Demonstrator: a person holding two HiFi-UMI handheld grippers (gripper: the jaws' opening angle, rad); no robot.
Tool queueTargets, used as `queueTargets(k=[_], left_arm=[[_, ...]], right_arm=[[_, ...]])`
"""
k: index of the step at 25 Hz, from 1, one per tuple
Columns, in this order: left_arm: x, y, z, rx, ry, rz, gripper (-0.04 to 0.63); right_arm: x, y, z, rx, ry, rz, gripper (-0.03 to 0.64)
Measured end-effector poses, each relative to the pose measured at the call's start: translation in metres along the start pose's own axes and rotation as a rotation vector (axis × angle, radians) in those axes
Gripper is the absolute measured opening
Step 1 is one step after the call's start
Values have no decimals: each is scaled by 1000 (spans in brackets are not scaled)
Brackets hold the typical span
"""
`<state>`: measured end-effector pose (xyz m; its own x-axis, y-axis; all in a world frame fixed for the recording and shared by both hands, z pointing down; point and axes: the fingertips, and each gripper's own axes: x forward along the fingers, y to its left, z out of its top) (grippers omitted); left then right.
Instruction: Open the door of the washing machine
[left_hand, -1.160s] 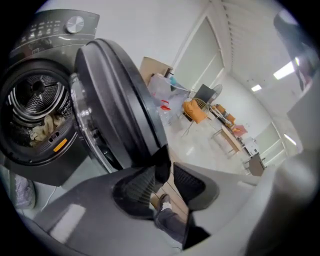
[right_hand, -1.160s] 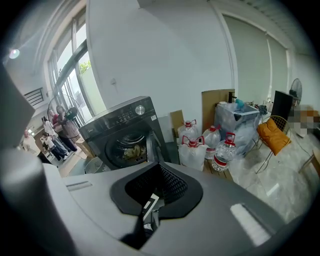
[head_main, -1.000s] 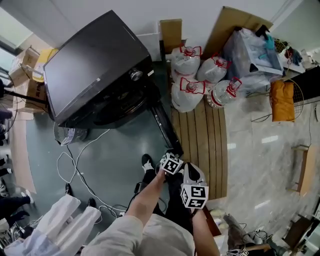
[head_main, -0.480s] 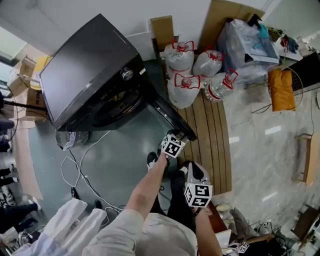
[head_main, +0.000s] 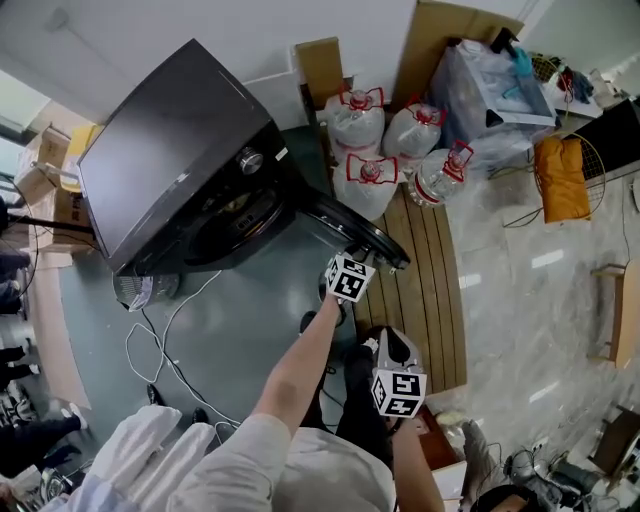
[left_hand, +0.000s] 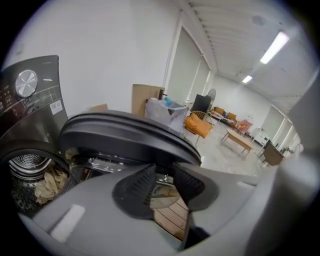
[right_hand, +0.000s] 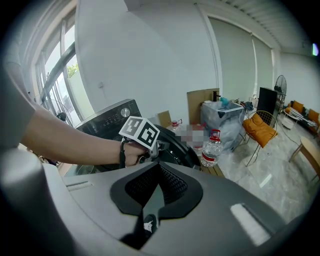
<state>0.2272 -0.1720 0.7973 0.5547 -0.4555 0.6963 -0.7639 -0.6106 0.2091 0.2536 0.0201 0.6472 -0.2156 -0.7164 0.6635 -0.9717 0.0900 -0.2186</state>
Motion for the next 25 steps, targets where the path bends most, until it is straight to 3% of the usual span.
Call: queueTargets(k=[8,18,25], left_arm=[[8,18,34,-8,-28,26,140],[-7,69,88,-54,-158,142,141],[-18,86,97,-40,-154,131,146]], right_arm=[[-5,0,2,4,-1,-22,0],[-6,6,-3,3,-4,-36,0],[1,24,0,-10,-5,-26,0]])
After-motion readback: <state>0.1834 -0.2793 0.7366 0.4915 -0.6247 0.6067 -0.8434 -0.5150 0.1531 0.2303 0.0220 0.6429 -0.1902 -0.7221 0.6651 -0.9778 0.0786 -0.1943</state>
